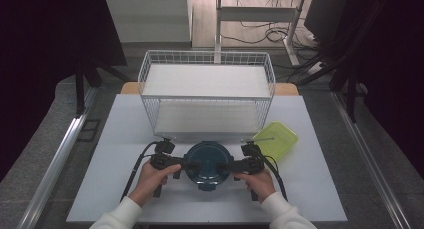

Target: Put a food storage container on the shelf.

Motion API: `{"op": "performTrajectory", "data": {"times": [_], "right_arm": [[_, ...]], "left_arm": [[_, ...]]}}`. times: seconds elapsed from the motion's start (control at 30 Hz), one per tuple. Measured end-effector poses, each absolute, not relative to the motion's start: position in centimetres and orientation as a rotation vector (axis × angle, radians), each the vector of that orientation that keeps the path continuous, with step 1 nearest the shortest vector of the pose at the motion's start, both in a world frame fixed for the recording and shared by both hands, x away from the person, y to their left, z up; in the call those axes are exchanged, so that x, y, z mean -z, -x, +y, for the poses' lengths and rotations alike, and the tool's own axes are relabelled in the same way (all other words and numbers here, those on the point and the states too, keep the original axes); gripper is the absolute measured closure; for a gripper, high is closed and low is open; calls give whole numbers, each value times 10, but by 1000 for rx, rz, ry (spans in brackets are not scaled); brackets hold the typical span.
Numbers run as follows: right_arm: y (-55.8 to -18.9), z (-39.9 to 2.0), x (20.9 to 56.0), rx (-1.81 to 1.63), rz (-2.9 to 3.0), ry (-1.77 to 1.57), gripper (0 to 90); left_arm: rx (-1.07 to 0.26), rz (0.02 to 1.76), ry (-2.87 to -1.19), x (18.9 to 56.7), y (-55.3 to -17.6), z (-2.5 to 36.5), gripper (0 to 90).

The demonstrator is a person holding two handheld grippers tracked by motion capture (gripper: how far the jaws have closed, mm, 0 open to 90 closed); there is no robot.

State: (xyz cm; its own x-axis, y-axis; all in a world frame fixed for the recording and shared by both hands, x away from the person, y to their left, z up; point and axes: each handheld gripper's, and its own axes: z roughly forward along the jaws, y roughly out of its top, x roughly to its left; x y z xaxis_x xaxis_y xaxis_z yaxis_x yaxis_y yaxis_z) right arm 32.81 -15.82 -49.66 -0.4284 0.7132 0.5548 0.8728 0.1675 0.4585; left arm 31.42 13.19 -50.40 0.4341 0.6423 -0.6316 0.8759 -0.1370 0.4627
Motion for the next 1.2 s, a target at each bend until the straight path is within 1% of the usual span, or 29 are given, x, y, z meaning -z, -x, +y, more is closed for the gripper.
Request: {"op": "performTrajectory", "data": {"times": [0.17,0.3,0.4,0.47,0.5,0.6,0.73,0.87,1.0,1.2], "right_arm": [[-328,-156,499,1096,-2195,1527,116],[-330,-153,503,1082,-2148,1514,114],[-331,-152,505,1081,-2127,1509,125],[-331,-153,504,1084,-2124,1515,154],[-332,-156,503,1089,-2104,1531,184],[-333,-159,503,1089,-2087,1529,205],[-331,-162,502,1107,-2047,1562,237],[-327,-163,499,1110,-2054,1565,255],[-323,-166,496,1120,-2027,1583,282],[-318,-169,492,1122,-2014,1597,313]], "left_arm": [[399,1301,-1861,508,-315,130,96],[425,1306,-1849,511,-316,128,156],[432,1319,-1846,511,-316,129,172],[445,1329,-1835,511,-317,130,194],[446,1331,-1834,511,-317,130,198],[439,1335,-1833,509,-316,130,213],[421,1319,-1831,505,-312,131,264],[400,1316,-1829,502,-308,131,276],[385,1316,-1804,499,-304,131,321],[338,1304,-1799,494,-299,130,341]]}}
